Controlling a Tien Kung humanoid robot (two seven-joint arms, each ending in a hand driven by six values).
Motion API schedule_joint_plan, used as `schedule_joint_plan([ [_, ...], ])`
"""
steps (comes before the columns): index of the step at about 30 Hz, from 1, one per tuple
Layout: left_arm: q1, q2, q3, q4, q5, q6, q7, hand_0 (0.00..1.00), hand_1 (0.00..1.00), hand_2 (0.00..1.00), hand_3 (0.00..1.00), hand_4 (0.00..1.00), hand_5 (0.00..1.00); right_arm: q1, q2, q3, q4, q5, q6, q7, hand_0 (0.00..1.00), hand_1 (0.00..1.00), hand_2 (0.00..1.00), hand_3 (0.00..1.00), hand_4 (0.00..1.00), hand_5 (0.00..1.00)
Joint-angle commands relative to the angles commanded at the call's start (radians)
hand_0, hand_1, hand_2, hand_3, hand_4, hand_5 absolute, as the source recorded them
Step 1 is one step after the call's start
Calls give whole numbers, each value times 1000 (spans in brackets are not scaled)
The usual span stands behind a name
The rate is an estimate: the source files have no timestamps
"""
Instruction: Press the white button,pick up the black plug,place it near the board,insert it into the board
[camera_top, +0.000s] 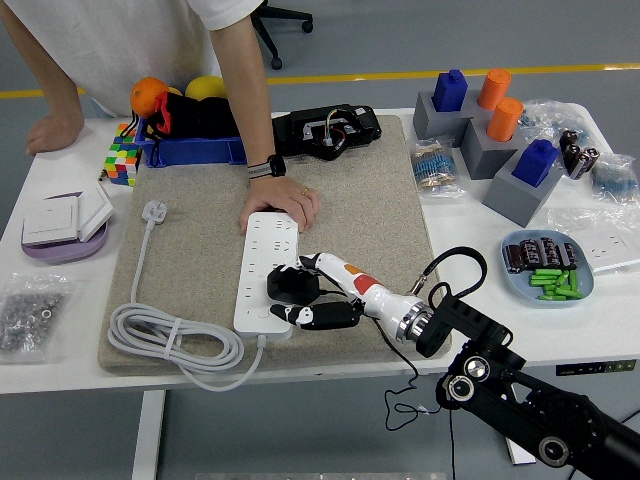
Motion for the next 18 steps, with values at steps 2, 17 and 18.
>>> schedule_joint_plan([
  [2, 0, 0, -3, 0, 3, 0, 0, 622, 626, 630, 687, 524, 377, 4, 1, -4, -2, 1, 1, 0, 801, 735, 703, 650, 813, 466],
  [17, -2, 0, -13, 0, 12, 2, 1, 623, 625, 630, 687, 525, 376, 25, 6, -22, -1, 4, 3, 9, 802, 736, 701, 640, 820, 455],
  [18, -2, 0, -14, 0, 12, 2, 1, 623, 625, 630, 687, 525, 376, 26, 6, -23, -1, 5, 3, 10, 802, 736, 701, 640, 820, 455],
])
